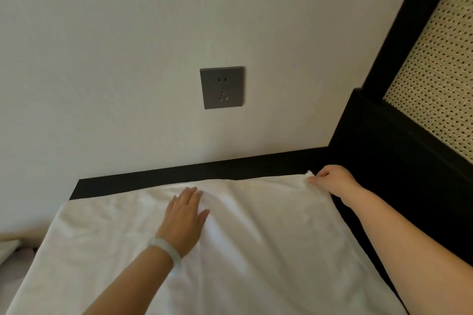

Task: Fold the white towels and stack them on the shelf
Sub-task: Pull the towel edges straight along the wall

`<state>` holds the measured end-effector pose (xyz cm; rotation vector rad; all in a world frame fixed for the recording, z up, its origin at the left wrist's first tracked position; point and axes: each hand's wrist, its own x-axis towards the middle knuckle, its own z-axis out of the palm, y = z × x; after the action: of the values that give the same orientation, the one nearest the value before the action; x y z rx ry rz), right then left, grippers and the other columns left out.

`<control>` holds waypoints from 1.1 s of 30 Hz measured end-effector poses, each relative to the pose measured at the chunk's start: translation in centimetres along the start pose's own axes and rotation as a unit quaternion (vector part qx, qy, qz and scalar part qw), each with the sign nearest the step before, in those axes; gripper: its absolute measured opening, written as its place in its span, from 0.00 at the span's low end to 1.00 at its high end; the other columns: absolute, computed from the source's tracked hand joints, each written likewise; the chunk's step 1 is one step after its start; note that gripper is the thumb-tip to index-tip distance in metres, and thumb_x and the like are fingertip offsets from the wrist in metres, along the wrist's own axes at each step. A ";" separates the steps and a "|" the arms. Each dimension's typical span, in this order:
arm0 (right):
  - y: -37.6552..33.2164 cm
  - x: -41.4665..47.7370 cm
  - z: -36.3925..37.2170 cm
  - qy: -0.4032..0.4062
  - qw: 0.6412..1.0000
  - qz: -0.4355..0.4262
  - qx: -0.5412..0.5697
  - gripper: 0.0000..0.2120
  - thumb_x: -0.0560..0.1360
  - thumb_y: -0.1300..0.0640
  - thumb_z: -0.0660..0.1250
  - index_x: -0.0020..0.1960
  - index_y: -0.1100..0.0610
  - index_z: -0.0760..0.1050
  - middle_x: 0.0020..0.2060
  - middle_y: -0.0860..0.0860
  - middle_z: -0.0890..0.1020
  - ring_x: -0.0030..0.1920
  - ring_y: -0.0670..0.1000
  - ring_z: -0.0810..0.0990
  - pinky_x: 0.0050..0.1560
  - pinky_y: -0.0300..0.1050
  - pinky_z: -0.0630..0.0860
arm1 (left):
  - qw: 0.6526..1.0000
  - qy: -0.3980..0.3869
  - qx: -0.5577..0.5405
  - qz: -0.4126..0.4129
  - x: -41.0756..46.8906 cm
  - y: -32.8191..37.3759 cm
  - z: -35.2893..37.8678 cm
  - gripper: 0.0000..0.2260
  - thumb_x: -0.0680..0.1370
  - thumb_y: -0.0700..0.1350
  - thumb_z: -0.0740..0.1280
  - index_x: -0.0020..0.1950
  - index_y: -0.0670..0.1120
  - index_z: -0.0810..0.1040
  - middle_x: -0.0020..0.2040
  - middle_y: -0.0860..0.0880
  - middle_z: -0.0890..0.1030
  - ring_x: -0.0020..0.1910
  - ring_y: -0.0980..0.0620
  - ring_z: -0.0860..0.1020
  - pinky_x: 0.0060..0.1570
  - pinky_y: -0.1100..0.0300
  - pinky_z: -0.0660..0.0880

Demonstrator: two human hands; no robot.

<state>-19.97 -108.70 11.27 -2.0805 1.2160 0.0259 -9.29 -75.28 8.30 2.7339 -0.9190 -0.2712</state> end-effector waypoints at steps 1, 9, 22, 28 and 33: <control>-0.2 0.3 0.0 -0.002 1.000 0.008 0.000 0.09 0.74 0.52 0.75 0.45 0.56 0.77 0.46 0.53 0.80 0.49 0.53 0.79 0.56 0.52 0.78 | 1.000 0.003 0.001 0.006 1.3 0.2 -0.5 0.24 0.84 0.53 0.54 0.78 0.47 0.57 0.78 0.49 0.59 0.78 0.51 0.56 0.76 0.57 0.51; -0.3 2.0 0.0 -0.045 0.997 -0.012 0.061 0.09 0.69 0.64 0.78 0.42 0.57 0.78 0.43 0.54 0.81 0.47 0.54 0.80 0.50 0.50 0.77 | 0.994 -0.086 0.048 0.053 8.9 1.7 -2.0 0.13 0.79 0.50 0.66 0.61 0.49 0.70 0.59 0.50 0.73 0.60 0.48 0.72 0.57 0.56 0.69; 1.0 4.3 -1.3 -0.008 0.991 -0.064 0.119 0.09 0.71 0.66 0.75 0.43 0.53 0.79 0.46 0.51 0.81 0.52 0.53 0.80 0.57 0.53 0.77 | 0.995 -0.085 -0.035 0.048 11.4 0.6 -2.2 0.05 0.79 0.43 0.65 0.51 0.50 0.70 0.47 0.51 0.77 0.43 0.51 0.75 0.42 0.61 0.73; 0.7 4.4 -0.8 0.011 0.989 -0.129 -0.076 0.11 0.70 0.60 0.77 0.44 0.50 0.76 0.54 0.49 0.75 0.58 0.53 0.74 0.62 0.53 0.74 | 0.993 -0.085 -0.027 0.070 12.0 0.4 -2.0 0.07 0.79 0.43 0.66 0.46 0.53 0.69 0.47 0.52 0.78 0.43 0.53 0.76 0.43 0.62 0.74; 0.3 4.7 -0.8 0.053 0.976 -0.149 -0.147 0.11 0.72 0.56 0.76 0.40 0.49 0.73 0.54 0.49 0.73 0.60 0.53 0.70 0.61 0.51 0.71 | 0.991 -0.098 -0.020 0.085 12.4 0.6 -2.2 0.11 0.78 0.42 0.65 0.41 0.56 0.68 0.45 0.51 0.78 0.42 0.51 0.77 0.41 0.61 0.74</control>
<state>-17.80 -112.81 10.04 -2.5348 0.9952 -0.0475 0.63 -82.97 9.33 2.6074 -1.1761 -0.5255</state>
